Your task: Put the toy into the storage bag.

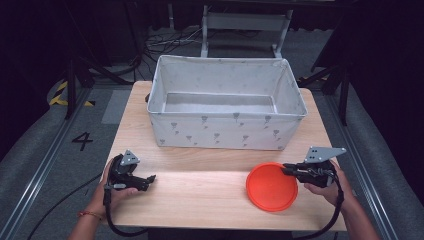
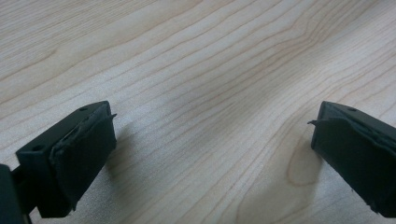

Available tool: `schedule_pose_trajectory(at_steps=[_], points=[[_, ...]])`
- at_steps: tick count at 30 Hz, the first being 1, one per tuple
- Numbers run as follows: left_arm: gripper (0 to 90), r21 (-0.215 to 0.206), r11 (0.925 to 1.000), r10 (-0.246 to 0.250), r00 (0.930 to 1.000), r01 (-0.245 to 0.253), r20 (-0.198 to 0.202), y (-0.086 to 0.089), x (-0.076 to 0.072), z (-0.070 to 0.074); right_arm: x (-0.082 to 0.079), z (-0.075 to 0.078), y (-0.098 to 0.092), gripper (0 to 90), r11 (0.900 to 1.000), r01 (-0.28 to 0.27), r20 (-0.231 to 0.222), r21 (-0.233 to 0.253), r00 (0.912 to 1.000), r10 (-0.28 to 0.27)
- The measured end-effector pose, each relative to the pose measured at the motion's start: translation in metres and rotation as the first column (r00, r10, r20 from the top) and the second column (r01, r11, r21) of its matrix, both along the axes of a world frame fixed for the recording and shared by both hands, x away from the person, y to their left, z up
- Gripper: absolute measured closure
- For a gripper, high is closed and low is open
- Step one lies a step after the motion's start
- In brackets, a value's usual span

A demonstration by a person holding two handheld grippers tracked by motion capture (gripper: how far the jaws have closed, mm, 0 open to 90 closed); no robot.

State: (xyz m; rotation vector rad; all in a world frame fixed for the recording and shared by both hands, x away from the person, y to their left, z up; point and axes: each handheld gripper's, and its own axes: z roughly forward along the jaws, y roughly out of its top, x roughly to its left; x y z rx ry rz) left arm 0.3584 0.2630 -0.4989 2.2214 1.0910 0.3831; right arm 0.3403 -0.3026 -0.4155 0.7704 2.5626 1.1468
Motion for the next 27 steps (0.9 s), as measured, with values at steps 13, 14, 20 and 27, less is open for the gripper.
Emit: schedule_pose_trajectory(at_steps=[13,14,20,27], points=[[0.5,0.003,1.0,0.0,1.0,0.0,-0.001,0.0,0.0,0.0,-0.01,0.049,0.027,82.0,0.987,-0.057,0.102,-0.152,0.9922,0.072],[0.5,0.002,1.0,0.0,1.0,0.0,-0.003,0.0,-0.001,0.0,-0.011,0.053,0.027,82.1,0.987,-0.061,0.105,-0.152,0.9915,0.077],[0.5,0.001,1.0,0.001,1.0,-0.001,-0.002,0.0,-0.001,0.0,-0.013,0.075,0.025,82.1,0.984,-0.067,0.131,-0.166,0.9873,0.09],[0.6,0.002,1.0,-0.006,1.0,0.006,-0.003,0.001,-0.002,0.0,-0.008,0.098,0.014,82.1,0.988,-0.059,0.146,-0.14,0.9861,0.079]])
